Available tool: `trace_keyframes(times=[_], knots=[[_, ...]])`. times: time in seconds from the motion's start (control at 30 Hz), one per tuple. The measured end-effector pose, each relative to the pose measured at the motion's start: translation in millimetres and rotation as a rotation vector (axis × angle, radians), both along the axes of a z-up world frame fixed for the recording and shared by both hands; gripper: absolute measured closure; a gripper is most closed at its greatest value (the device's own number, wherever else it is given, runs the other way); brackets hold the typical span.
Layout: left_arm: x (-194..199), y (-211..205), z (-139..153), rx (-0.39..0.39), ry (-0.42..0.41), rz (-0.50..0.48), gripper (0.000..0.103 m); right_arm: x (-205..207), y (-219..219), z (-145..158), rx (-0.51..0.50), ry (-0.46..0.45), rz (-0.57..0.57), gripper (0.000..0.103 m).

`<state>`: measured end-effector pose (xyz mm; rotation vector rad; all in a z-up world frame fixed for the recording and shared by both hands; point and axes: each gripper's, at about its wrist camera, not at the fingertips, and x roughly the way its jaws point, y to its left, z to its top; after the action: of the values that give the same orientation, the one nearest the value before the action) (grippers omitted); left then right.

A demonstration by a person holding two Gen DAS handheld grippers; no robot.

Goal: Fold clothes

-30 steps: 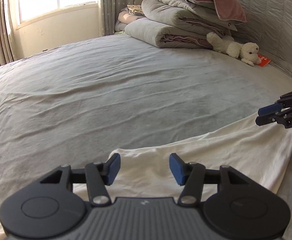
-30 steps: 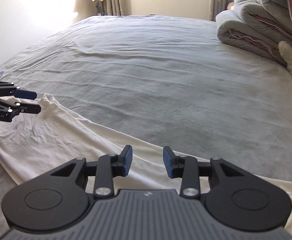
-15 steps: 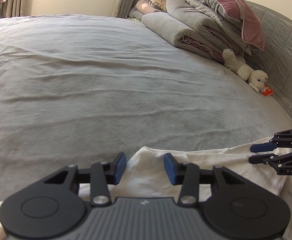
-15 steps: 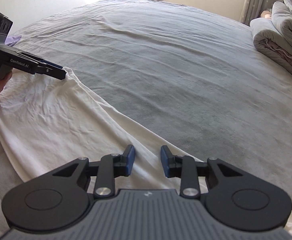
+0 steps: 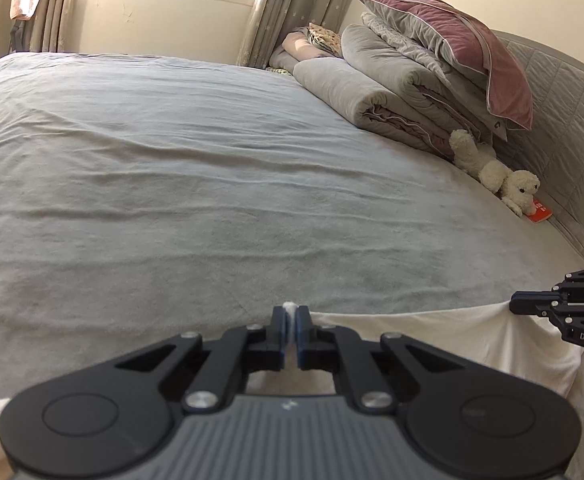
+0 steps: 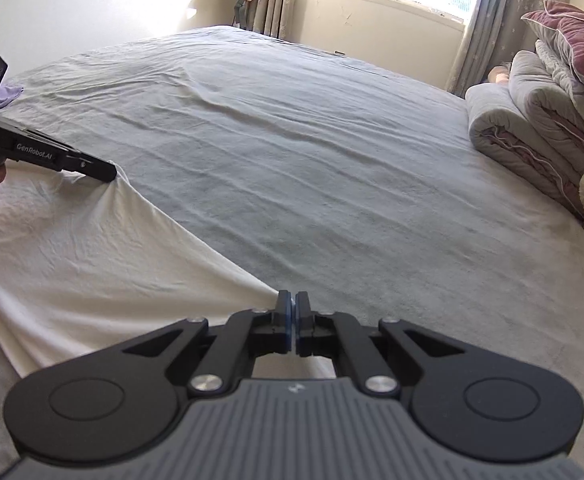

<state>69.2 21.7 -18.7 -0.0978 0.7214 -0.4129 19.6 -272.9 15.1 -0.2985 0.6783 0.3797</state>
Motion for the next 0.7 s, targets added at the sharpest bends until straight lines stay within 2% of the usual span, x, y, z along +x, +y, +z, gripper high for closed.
trace_keyframes(times=[0.13, 0.3, 0.37, 0.4, 0.47, 0.5, 0.53, 0.7], knots=[[-0.2, -2.6, -3.1, 0.022, -0.015, 0.014, 0.098, 10.6, 6.6, -19.7, -0.044, 0.038, -0.018, 0.102], [-4.2, -10.8, -5.3, 0.085, -0.047, 0.01, 0.098, 11.3, 6.8, -25.8, -0.022, 0.044, -0.053, 0.1], [-5.7, -11.7, -4.1, 0.091, -0.048, 0.017, 0.096, 8.0, 5.0, -23.5, -0.006, 0.042, -0.066, 0.092], [-6.8, -12.5, -2.3, 0.091, -0.047, 0.022, 0.094, 6.4, 4.4, -22.2, -0.004, 0.04, -0.074, 0.088], [-9.3, -14.3, 2.1, 0.091, -0.044, 0.032, 0.081, 2.5, 3.6, -19.5, -0.011, 0.037, -0.087, 0.081], [-10.6, -15.1, 4.2, 0.091, -0.043, 0.037, 0.064, 0.0, 2.6, -17.4, -0.018, 0.033, -0.098, 0.077], [-12.8, -16.3, 6.3, 0.092, -0.049, 0.039, 0.054, -2.2, 0.7, -15.4, -0.022, 0.027, -0.112, 0.074], [-26.9, -24.4, 15.9, 0.101, -0.074, 0.017, 0.051, -12.8, -17.0, -5.1, 0.024, 0.011, -0.173, 0.069]])
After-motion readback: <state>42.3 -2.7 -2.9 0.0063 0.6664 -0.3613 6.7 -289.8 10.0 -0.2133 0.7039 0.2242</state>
